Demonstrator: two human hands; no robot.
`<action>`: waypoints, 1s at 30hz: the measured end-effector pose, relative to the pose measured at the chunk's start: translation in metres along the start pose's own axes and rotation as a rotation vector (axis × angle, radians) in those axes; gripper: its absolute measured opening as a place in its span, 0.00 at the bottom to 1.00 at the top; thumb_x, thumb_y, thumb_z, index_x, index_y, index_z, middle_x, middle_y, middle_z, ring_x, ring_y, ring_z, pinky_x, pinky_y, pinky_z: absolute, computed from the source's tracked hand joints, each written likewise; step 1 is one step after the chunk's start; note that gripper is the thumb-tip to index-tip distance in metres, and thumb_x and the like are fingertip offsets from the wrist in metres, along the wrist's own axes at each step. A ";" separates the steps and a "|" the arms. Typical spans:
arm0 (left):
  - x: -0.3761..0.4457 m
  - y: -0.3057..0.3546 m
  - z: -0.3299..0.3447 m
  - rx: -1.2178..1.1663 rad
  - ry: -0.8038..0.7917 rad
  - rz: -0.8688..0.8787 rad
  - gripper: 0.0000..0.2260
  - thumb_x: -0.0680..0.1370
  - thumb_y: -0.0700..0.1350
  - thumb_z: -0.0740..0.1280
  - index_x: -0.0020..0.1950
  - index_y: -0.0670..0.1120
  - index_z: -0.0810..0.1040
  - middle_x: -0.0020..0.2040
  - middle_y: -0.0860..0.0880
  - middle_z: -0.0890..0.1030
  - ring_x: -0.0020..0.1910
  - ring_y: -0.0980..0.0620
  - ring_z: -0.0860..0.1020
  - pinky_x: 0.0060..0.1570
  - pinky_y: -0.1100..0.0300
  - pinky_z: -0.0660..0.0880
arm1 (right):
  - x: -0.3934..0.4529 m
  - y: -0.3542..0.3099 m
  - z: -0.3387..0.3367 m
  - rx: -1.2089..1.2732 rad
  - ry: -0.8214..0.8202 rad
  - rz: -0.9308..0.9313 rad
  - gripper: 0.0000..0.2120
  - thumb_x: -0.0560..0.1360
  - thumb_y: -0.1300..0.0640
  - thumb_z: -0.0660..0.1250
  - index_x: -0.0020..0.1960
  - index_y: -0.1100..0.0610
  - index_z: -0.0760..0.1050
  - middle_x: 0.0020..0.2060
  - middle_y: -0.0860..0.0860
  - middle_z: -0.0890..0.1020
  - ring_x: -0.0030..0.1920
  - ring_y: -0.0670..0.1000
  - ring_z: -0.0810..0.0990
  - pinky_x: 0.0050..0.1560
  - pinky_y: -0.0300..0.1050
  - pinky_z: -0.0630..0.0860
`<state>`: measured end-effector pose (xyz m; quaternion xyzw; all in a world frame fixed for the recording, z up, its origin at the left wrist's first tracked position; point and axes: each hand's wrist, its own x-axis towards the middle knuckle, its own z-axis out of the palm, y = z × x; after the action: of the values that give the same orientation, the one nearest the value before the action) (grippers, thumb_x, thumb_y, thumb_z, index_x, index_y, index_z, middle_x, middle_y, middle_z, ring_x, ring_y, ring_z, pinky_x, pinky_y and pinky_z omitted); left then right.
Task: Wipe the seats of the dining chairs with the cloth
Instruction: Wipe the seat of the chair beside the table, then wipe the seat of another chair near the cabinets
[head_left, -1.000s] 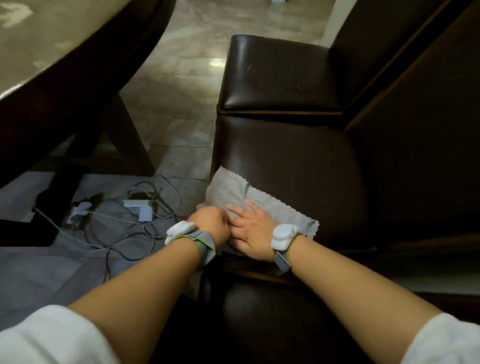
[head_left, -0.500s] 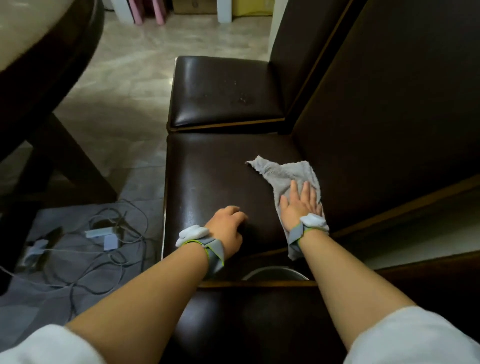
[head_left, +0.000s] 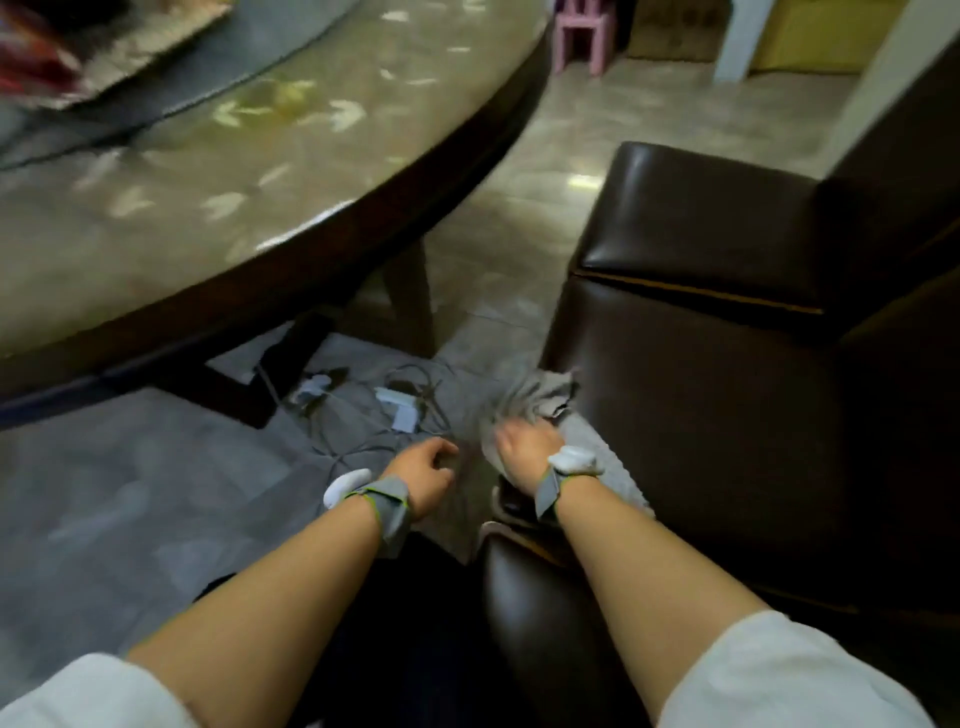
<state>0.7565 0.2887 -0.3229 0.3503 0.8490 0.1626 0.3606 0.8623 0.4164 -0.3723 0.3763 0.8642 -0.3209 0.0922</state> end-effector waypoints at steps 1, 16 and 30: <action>-0.015 -0.019 -0.017 -0.045 0.040 -0.052 0.15 0.78 0.40 0.63 0.64 0.44 0.75 0.60 0.47 0.78 0.58 0.51 0.76 0.53 0.67 0.68 | 0.002 -0.032 0.006 0.081 -0.116 -0.009 0.19 0.83 0.54 0.50 0.69 0.59 0.70 0.68 0.58 0.73 0.68 0.57 0.70 0.65 0.46 0.65; -0.207 -0.263 -0.155 -0.778 0.800 -0.364 0.16 0.78 0.50 0.66 0.65 0.49 0.73 0.58 0.45 0.78 0.54 0.48 0.78 0.51 0.57 0.77 | -0.098 -0.369 0.147 1.492 -1.050 0.196 0.27 0.78 0.46 0.55 0.62 0.66 0.76 0.61 0.65 0.77 0.62 0.64 0.76 0.63 0.61 0.73; -0.312 -0.456 -0.315 -1.244 1.242 -0.680 0.24 0.65 0.60 0.67 0.55 0.50 0.71 0.54 0.43 0.79 0.53 0.42 0.79 0.57 0.43 0.76 | -0.138 -0.621 0.219 0.527 -0.706 -0.303 0.19 0.74 0.54 0.71 0.61 0.53 0.69 0.47 0.45 0.78 0.37 0.37 0.78 0.33 0.28 0.72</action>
<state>0.4646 -0.2610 -0.1918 -0.3209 0.7068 0.6304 -0.0062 0.4996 -0.1194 -0.1860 0.1243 0.7140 -0.6479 0.2343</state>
